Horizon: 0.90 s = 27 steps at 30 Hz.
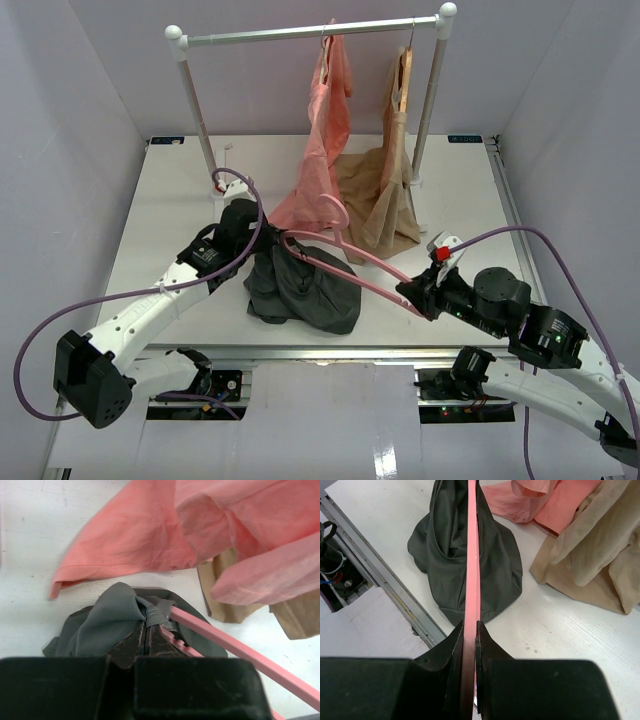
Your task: Place the t-shirt on the hanger
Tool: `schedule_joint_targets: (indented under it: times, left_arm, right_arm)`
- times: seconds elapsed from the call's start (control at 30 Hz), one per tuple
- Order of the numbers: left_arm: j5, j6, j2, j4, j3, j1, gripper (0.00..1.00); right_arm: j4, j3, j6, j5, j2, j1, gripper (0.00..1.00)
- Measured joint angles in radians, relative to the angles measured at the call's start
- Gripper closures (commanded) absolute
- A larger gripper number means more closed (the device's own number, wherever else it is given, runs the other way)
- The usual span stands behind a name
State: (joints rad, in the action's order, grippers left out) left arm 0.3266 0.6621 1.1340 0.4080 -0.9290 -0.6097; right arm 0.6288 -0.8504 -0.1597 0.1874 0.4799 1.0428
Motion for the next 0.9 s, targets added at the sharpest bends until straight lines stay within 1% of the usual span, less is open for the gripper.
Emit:
schedule_joint_targets:
  times: [0.23, 0.47, 0.6, 0.73, 0.83, 0.9]
  left_arm:
    - [-0.158, -0.006, -0.105, -0.019, -0.041, 0.002, 1.0]
    - [-0.203, -0.043, -0.169, 0.007, -0.156, 0.002, 1.0]
    - [-0.197, -0.081, -0.209, 0.059, -0.194, 0.002, 1.0]
    - [-0.191, -0.116, -0.238, 0.097, -0.198, 0.002, 1.0]
    - [-0.222, -0.151, -0.248, 0.111, -0.189, 0.005, 1.0]
    - [-0.27, -0.171, -0.249, 0.102, -0.179, 0.005, 1.0]
  right_arm:
    - [-0.192, 0.097, 0.014, -0.076, 0.005, 0.0, 0.92]
    - [-0.304, 0.107, -0.012, -0.167, 0.046, -0.001, 0.92]
    - [-0.309, 0.139, -0.031, -0.166, -0.02, -0.001, 0.92]
    - [-0.288, 0.144, -0.054, -0.158, -0.105, -0.001, 0.92]
    - [-0.297, 0.17, -0.072, -0.171, -0.182, -0.001, 0.92]
    - [-0.335, 0.214, -0.081, -0.192, -0.224, -0.001, 0.92]
